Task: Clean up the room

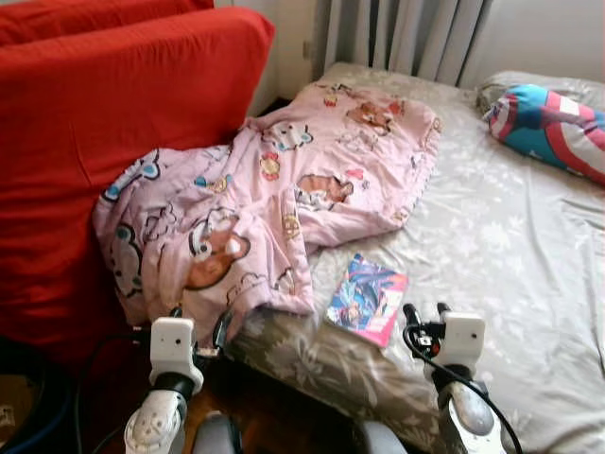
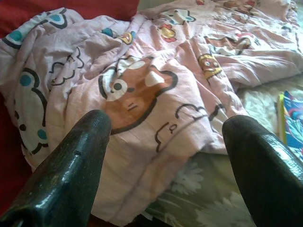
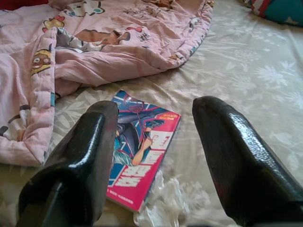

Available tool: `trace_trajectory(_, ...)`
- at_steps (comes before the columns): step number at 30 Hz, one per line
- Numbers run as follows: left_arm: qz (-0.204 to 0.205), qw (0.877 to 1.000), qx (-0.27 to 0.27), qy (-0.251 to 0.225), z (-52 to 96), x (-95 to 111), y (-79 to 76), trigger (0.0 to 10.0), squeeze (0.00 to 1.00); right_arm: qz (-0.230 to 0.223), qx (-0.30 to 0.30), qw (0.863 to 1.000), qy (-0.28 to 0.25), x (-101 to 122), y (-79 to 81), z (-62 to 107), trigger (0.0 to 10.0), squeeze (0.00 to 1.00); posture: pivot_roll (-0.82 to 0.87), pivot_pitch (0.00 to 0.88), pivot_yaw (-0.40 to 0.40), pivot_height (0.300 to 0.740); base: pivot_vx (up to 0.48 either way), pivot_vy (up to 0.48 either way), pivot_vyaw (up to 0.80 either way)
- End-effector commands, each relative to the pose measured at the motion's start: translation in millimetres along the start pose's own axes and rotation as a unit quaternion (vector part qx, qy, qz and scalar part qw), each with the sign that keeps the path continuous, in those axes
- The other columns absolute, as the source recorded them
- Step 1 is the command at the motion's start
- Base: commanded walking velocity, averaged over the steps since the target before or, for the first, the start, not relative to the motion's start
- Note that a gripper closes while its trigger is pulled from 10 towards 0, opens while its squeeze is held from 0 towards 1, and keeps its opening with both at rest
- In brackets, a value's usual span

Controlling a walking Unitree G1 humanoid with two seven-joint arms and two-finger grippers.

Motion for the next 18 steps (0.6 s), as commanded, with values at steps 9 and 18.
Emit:
trace_trajectory(9, 0.002, 1.000, -0.006, 0.002, 1.0, -0.8, -3.0, 10.0, 0.00, -0.020, -0.026, 0.999, 0.043, -21.6, -11.3, 2.8, 10.0, 0.00, -0.09, 0.114, -0.055, 0.640, 0.306, 0.000, 0.00)
trace_trajectory(18, 0.003, 1.000, -0.010, 0.004, 0.7, -0.8, -4.0, 10.0, 0.00, -0.026, -0.051, 0.997, 0.049, -21.0, -21.2, -3.9, 10.0, 0.00, -0.09, 0.121, -0.051, 0.640, 0.094, 0.000, 0.00)
Point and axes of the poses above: a point about 5 cm out from each wrist's last joint towards the gripper, its own z axis pointing back from the gripper into the wrist, its own x axis along the axis of the wrist's last joint, y = z × x, the point moved 6 cm from there along -z, pointing out of the wrist towards the gripper, and after that the axes turned 3 degrees about z, right-handed, at the moved point
